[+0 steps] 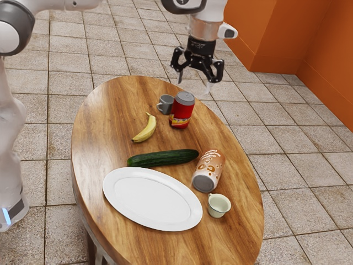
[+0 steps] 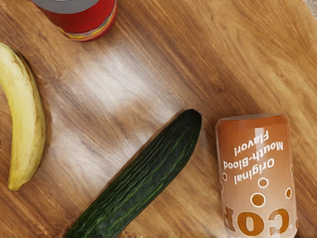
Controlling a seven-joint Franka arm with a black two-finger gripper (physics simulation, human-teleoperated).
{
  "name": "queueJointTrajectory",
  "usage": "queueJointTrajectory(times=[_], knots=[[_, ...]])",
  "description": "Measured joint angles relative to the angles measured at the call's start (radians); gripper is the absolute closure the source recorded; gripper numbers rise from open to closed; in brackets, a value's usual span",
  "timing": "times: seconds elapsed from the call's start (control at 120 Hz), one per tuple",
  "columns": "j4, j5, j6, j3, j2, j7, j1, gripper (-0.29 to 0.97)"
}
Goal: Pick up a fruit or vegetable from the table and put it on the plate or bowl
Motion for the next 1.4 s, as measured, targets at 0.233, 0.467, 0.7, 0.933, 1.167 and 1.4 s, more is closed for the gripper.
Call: queueJointTrajectory(times=[0.233, 0.467, 0.7, 0.933, 1.167, 1.4], knots=[[-0.001, -0.008, -0.006, -0.007, 0.008, -0.504, -0.013, 0.00], [-0.010, -0.039, -0.003, 0.007, 0.110, -0.827, -0.041, 0.00], [-0.039, 0.041, 0.047, -0.035, 0.074, -0.676, -0.035, 0.00], [-0.106, 0.152, 0.080, -0.044, 0.050, -0.275, -0.037, 0.00], [-0.414, 0.150, 0.314, -0.064, -0.038, 0.085, -0.034, 0.00], [-0.438, 0.148, 0.421, -0.069, -0.021, 0.344, -0.033, 0.00]])
